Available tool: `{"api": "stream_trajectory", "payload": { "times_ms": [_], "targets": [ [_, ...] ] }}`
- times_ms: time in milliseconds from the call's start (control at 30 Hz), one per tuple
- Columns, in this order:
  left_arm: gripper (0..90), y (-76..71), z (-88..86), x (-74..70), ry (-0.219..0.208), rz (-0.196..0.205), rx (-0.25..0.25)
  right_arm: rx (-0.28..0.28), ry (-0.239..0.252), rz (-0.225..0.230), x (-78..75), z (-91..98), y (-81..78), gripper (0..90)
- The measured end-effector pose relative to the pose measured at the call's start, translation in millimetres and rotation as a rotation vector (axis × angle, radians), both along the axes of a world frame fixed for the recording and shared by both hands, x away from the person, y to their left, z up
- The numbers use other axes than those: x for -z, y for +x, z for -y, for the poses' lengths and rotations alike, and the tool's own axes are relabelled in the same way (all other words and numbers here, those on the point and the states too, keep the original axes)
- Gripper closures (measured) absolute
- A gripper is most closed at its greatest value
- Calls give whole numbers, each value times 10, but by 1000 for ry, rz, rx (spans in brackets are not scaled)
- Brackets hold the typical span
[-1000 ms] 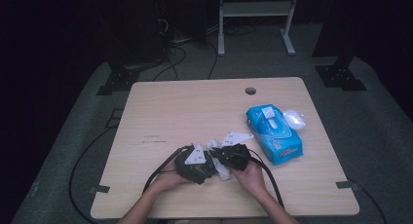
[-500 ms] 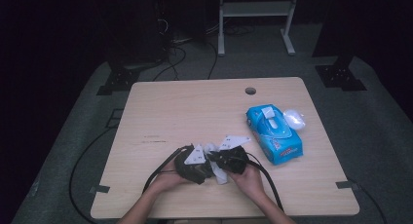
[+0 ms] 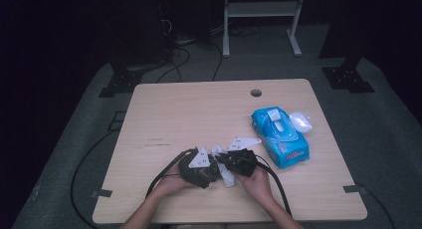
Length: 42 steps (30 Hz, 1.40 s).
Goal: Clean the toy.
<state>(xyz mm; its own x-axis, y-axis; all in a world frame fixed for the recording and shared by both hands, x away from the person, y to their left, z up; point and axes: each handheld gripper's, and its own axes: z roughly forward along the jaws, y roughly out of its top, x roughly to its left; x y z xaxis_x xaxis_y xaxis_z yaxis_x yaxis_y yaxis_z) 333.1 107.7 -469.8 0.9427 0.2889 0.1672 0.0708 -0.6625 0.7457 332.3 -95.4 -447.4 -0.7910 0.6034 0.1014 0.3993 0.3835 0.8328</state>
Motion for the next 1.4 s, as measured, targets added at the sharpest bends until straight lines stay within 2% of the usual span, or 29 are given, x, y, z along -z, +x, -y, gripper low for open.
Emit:
{"api": "stream_trajectory", "payload": {
  "times_ms": [67,133,233,300,400,500,567,600,667,700,733,800,833,900,967,1000,1067,1167,1233,1267,1300,1400],
  "targets": [
    [244,-8,20,-3,8,11,1,11,8,-4,-4,7,2,839],
    [244,-11,27,-2,17,11,6,-12,20,-6,-6,-56,-17,840],
    [244,-14,11,0,6,1,4,-30,-16,18,-33,-150,-23,840],
    [244,-9,-2,-7,-7,0,0,17,-40,36,-42,-104,3,842],
    [244,-14,13,-8,6,9,7,59,-22,5,-32,-7,60,842],
    [244,-26,28,-14,13,15,14,14,-3,12,-42,-75,6,841],
    [245,-30,25,-5,16,11,11,-10,-15,34,-52,-135,-19,841],
    [244,-28,17,-5,15,11,10,-16,-38,47,-58,-151,-14,841],
    [244,-23,9,-8,11,11,10,11,-58,52,-47,-104,19,842],
    [244,-22,13,-8,5,7,10,24,-55,49,-37,-71,32,842],
    [244,-24,21,-6,3,7,9,34,-28,26,-27,-18,55,842],
    [244,-24,31,-4,12,16,15,44,-42,32,-40,-20,38,842],
    [244,-27,33,-2,12,13,15,32,-45,39,-44,-49,14,841],
    [244,-26,33,-1,19,14,17,-20,-13,37,-37,-114,-29,840],
    [244,-27,27,4,27,14,17,-32,-39,54,-37,-162,-47,840],
    [244,-24,20,1,25,15,17,-30,-38,49,-37,-156,-33,841],
    [244,-24,9,-7,8,12,12,10,-34,34,-31,-65,15,841],
    [244,-17,1,-1,9,7,14,68,-50,37,3,102,70,841],
    [244,-11,6,6,18,10,16,87,-26,6,34,187,67,841],
    [244,-9,7,8,23,9,16,82,-22,2,37,177,48,841],
    [244,-7,8,10,25,9,14,58,-24,5,34,145,25,840],
    [244,-1,-1,8,22,11,9,-25,11,-2,22,3,-49,839]
  ]
}}
